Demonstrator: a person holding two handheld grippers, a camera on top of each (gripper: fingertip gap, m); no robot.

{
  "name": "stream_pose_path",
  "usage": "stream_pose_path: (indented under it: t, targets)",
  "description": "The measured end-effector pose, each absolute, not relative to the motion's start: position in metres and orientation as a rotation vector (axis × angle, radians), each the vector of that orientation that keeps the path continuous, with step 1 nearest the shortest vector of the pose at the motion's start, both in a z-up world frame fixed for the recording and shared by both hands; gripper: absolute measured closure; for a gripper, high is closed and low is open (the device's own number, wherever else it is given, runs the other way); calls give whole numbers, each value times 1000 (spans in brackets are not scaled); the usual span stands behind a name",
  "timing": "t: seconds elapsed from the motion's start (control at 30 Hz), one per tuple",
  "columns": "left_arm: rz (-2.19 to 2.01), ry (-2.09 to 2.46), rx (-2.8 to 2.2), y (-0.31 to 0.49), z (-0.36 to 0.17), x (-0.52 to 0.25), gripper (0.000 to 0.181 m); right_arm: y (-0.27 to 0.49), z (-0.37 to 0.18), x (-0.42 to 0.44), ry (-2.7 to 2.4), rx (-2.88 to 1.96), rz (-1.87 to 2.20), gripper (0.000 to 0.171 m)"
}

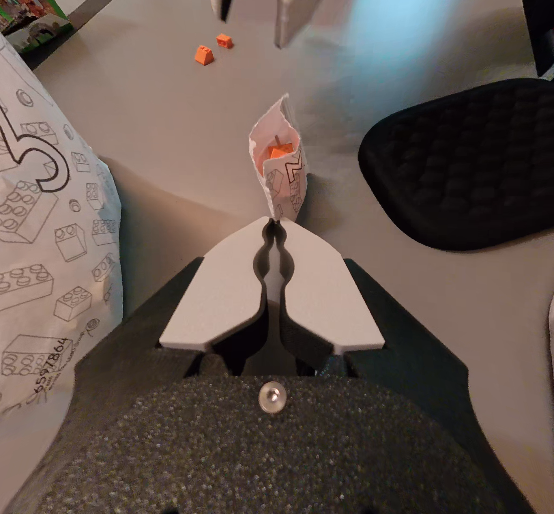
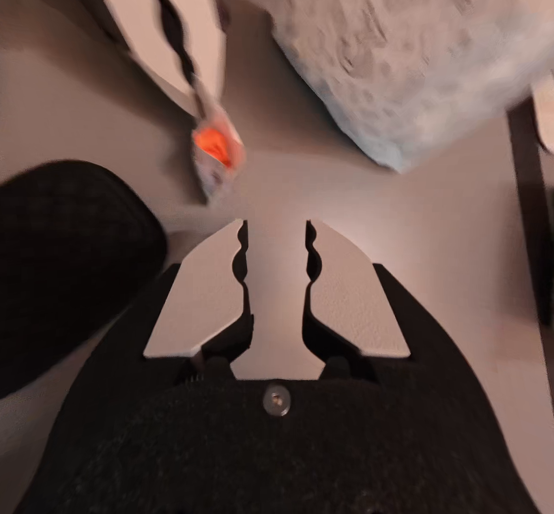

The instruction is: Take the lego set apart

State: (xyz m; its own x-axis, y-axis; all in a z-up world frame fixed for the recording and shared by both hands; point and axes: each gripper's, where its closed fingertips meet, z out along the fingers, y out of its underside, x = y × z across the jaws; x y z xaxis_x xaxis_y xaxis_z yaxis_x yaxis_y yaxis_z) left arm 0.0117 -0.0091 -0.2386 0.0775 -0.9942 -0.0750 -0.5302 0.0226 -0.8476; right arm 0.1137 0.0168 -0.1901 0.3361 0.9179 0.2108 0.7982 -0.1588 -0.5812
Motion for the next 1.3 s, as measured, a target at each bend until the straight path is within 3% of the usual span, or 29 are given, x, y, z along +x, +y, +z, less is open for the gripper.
stream_pose_path:
  t: [0.17, 0.37, 0.4, 0.43, 0.47, 0.73, 0.9, 1.13, 1.3]
  targets:
    - [-777, 1566, -1600, -11, -240, 13, 180, 61, -226, 229, -1216, -2280, 73, 136]
    - [-770, 1569, -1595, -11, -241, 13, 180, 85, -264, 270, -1024, -2391, 177, 135]
    - [-769, 1568, -1598, -10, -241, 13, 180, 85, -267, 269, -1021, -2397, 220, 139]
    - [-770, 1566, -1600, -10, -241, 13, 180, 85, -266, 266, -1010, -2389, 279, 154]
    - [-770, 1564, -1602, -10, -241, 13, 180, 84, -265, 265, -1016, -2397, 299, 155]
    - [-772, 1570, -1607, -10, -243, 14, 180, 19, -188, 96, -1405, -1958, 651, 155]
    - [-774, 1570, -1598, -10, -242, 13, 180, -12, -196, 40, -1624, -1861, 648, 151]
    - [-773, 1583, -1584, -12, -241, 12, 180, -5, -188, 62, -1588, -1895, 585, 141]
    - [-773, 1588, -1577, -13, -241, 12, 180, 70, -200, 174, -1319, -2122, 195, 145]
